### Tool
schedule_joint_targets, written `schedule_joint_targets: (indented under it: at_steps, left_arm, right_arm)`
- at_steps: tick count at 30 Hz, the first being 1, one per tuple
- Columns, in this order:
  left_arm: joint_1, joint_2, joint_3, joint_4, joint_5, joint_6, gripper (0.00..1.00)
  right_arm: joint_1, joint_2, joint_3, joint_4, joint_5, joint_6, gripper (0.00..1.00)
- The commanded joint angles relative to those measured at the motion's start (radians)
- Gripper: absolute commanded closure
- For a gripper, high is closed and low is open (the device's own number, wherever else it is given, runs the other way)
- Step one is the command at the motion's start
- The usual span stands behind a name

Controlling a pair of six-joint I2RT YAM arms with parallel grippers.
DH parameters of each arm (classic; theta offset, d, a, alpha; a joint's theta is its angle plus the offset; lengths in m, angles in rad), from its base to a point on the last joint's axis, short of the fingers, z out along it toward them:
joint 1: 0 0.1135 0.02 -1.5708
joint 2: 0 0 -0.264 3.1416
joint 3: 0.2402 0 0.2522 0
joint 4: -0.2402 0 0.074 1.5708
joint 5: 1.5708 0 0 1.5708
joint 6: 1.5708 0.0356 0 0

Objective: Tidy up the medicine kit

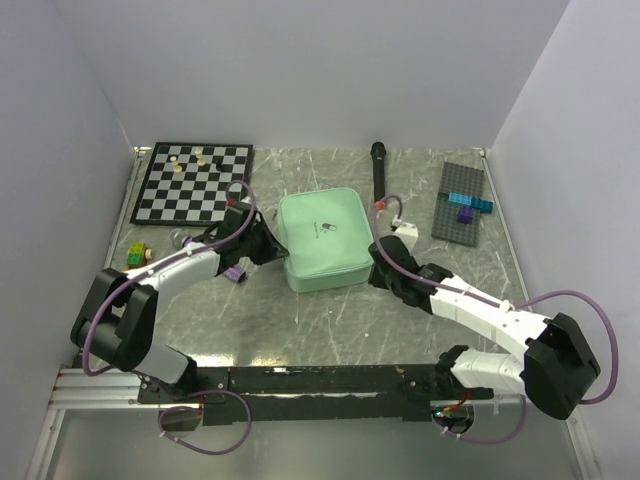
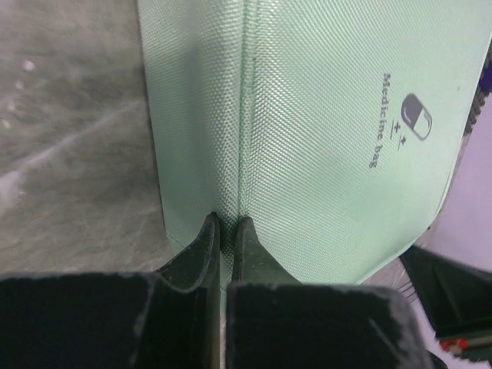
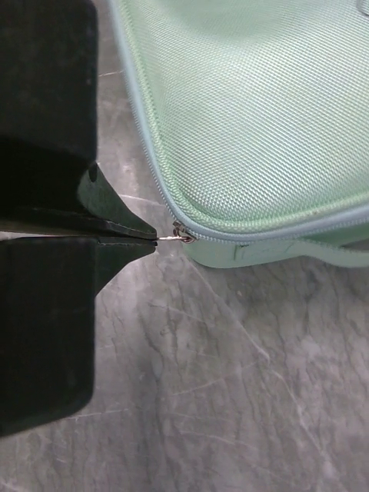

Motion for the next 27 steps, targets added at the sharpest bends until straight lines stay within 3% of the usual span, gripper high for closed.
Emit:
schedule_joint_targets:
  at_steps: [1,6,12,13,14,16,19,21,24,27]
  left_arm:
    - [0.117,0.024,-0.003,-0.089,-0.148,0.086,0.99]
    - [0.213,0.090,0.124,-0.115,-0.102,0.107,0.99]
    - [0.272,0.223,0.377,-0.167,-0.056,0.167,0.98]
    - [0.280,0.223,0.411,-0.184,-0.044,0.166,0.91]
    - [0.287,0.208,0.416,-0.190,-0.041,0.166,0.78]
    - [0.290,0.125,0.388,-0.199,-0.062,0.158,0.54]
    - [0.275,-0.042,0.278,-0.172,-0.023,0.120,0.34]
    - [0.214,-0.131,0.188,-0.158,-0.021,0.080,0.31]
    - [0.036,-0.232,0.031,-0.065,-0.067,-0.014,0.27]
    - [-0.094,-0.266,-0.095,0.040,-0.084,-0.121,0.24]
  right_arm:
    - [0.129,0.010,0.016,-0.081,0.179,-0.111,1.00]
    - [0.350,0.152,0.140,-0.160,0.288,-0.125,1.00]
    - [0.488,0.339,0.301,-0.130,0.241,-0.186,1.00]
    - [0.496,0.365,0.332,-0.127,0.233,-0.199,1.00]
    - [0.501,0.391,0.361,-0.130,0.229,-0.208,1.00]
    - [0.502,0.416,0.391,-0.127,0.227,-0.222,1.00]
    - [0.499,0.399,0.374,-0.085,0.218,-0.248,1.00]
    - [0.496,0.390,0.366,-0.072,0.212,-0.260,1.00]
    - [0.498,0.386,0.351,-0.045,0.197,-0.282,1.00]
    - [0.496,0.382,0.348,-0.048,0.200,-0.285,1.00]
